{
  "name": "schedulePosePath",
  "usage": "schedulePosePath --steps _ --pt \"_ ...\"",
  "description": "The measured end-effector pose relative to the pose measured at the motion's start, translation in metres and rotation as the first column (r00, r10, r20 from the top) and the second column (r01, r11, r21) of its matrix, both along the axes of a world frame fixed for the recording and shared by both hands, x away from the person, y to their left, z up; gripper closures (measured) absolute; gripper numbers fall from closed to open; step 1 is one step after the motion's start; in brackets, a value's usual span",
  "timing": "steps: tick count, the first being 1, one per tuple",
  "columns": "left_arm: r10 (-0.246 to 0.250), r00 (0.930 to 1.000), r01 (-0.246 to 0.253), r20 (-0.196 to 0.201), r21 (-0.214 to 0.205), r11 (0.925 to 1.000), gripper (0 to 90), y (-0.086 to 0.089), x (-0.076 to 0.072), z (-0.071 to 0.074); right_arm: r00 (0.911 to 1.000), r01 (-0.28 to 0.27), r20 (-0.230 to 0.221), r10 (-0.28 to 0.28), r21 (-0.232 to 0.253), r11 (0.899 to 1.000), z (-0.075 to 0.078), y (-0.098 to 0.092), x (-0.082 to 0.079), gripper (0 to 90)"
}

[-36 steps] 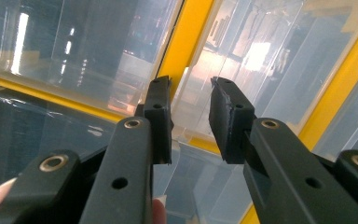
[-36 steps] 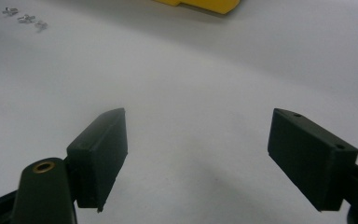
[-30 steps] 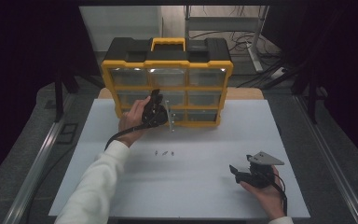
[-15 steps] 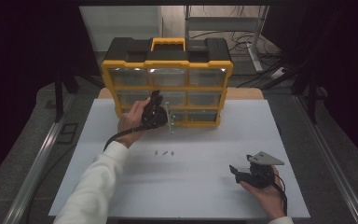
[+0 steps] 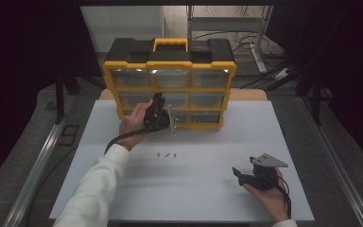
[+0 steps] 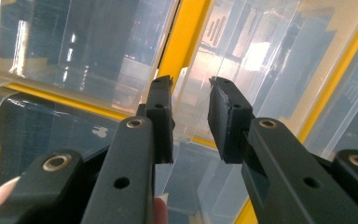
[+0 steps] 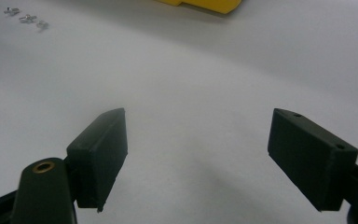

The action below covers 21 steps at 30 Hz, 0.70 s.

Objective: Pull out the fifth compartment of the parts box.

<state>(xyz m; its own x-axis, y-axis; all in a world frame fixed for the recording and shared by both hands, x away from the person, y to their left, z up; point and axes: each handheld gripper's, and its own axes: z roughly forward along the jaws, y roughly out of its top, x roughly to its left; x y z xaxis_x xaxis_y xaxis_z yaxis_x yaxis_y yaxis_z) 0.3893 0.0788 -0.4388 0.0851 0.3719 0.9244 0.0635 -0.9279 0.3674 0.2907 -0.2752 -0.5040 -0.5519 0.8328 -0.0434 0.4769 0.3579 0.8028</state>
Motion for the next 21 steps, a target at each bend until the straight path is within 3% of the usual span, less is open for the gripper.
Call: schedulePosePath --steps 21 --pt "-0.011 0.9999 0.011 0.008 -0.004 0.9999 71.5 0.0012 -0.0104 -0.0016 1.0 0.0 -0.001 0.0 0.004 1.0 0.0 0.0003 0.0001 20.6"
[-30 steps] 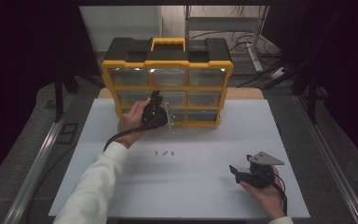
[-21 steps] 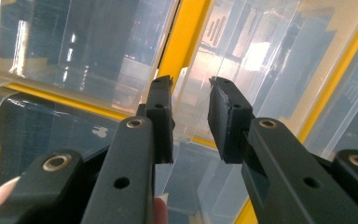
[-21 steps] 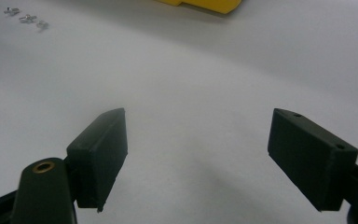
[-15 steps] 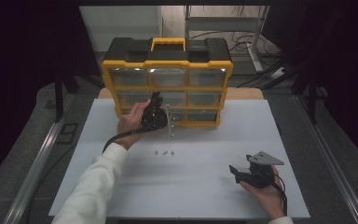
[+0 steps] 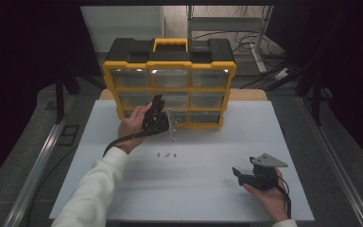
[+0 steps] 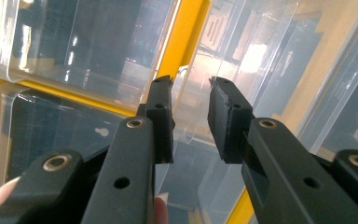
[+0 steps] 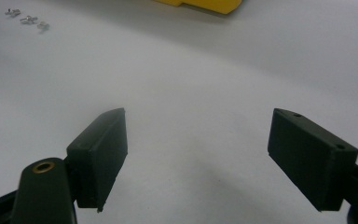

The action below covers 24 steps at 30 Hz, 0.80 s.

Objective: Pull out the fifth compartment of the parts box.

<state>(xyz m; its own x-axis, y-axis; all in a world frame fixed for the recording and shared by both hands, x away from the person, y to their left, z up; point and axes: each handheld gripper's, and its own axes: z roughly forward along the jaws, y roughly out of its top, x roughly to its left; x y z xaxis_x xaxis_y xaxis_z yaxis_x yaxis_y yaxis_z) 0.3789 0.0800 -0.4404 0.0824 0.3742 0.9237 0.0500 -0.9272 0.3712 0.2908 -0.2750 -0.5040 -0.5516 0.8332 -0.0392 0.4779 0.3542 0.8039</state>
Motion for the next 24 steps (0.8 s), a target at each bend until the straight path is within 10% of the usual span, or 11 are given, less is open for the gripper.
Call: schedulePosePath --steps 24 --pt "-0.007 1.0 0.007 0.003 0.015 0.9999 71.7 0.0009 -0.0101 -0.0008 1.0 -0.001 0.004 0.001 0.0 1.0 0.0009 0.0002 -0.0007 20.6"
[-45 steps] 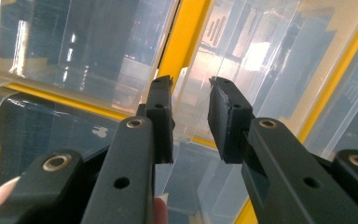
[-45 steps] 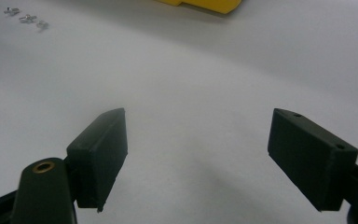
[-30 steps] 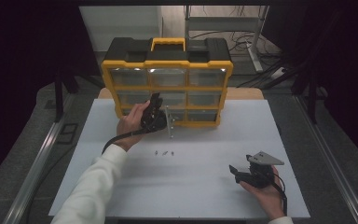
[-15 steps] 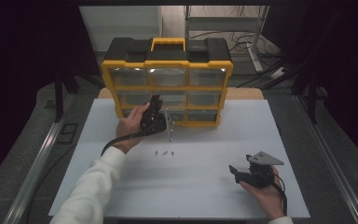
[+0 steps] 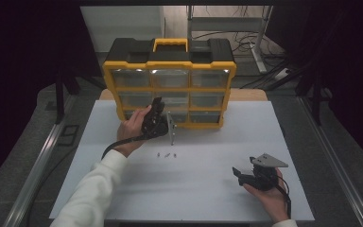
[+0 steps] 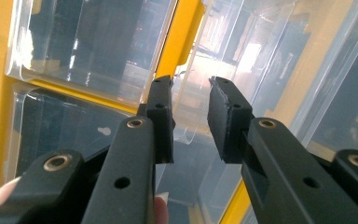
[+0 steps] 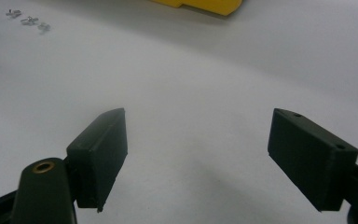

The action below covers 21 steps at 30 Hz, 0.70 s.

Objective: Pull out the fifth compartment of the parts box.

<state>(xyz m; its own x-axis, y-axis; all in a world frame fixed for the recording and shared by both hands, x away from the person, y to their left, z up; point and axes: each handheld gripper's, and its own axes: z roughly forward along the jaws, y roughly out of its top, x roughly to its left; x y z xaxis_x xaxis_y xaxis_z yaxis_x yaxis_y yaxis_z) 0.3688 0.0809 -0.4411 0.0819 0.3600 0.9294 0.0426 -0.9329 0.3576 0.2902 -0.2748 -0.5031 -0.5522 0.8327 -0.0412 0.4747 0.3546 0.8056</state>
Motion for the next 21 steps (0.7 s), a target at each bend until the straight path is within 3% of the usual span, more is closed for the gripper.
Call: schedulePosePath --steps 21 --pt "-0.017 0.9998 0.017 0.013 -0.006 0.9998 71.5 0.001 -0.01 -0.003 1.0 -0.001 0.001 0.001 -0.004 1.0 0.0 0.001 0.0 20.6"
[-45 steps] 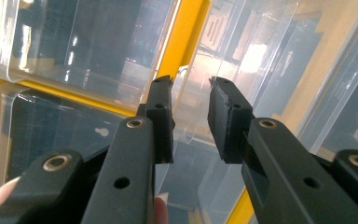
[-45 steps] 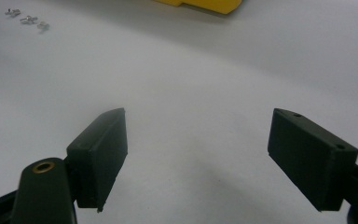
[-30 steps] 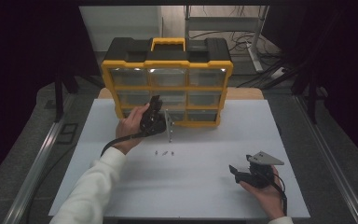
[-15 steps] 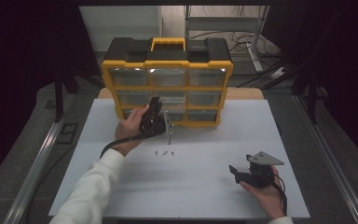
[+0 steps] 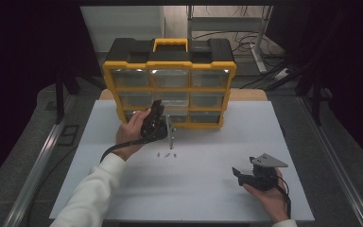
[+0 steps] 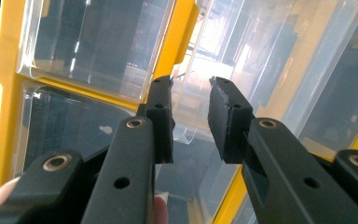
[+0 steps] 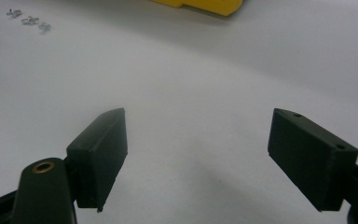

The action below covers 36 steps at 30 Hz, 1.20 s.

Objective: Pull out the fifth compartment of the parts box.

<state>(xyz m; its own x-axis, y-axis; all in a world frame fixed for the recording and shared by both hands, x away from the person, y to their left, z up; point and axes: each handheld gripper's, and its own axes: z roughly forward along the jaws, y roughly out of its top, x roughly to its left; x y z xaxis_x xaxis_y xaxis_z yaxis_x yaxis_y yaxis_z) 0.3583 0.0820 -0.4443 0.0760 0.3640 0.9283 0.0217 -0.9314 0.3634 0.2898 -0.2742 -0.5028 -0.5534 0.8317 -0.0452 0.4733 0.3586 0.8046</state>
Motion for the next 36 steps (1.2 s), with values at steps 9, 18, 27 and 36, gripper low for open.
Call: schedulePosePath --steps 9,18,27,36 --pt "-0.001 1.0 0.001 0.0 -0.003 1.0 71.5 0.001 -0.003 0.0 1.0 0.002 0.001 -0.002 -0.001 1.0 0.0 0.0 0.0 20.5" --pt "0.002 1.0 -0.002 -0.001 0.007 1.0 71.4 0.001 -0.005 0.0 1.0 0.0 0.001 0.0 0.0 1.0 0.0 0.0 0.0 20.5" --pt "-0.006 1.0 0.006 0.0 0.004 1.0 71.5 0.002 -0.007 -0.001 1.0 0.0 0.002 0.0 0.001 1.0 0.001 0.0 0.0 20.5" --pt "-0.007 1.0 0.007 0.0 0.008 0.9999 71.5 0.003 -0.011 -0.001 1.0 0.0 0.001 0.0 0.001 1.0 0.0 0.001 0.0 20.5"
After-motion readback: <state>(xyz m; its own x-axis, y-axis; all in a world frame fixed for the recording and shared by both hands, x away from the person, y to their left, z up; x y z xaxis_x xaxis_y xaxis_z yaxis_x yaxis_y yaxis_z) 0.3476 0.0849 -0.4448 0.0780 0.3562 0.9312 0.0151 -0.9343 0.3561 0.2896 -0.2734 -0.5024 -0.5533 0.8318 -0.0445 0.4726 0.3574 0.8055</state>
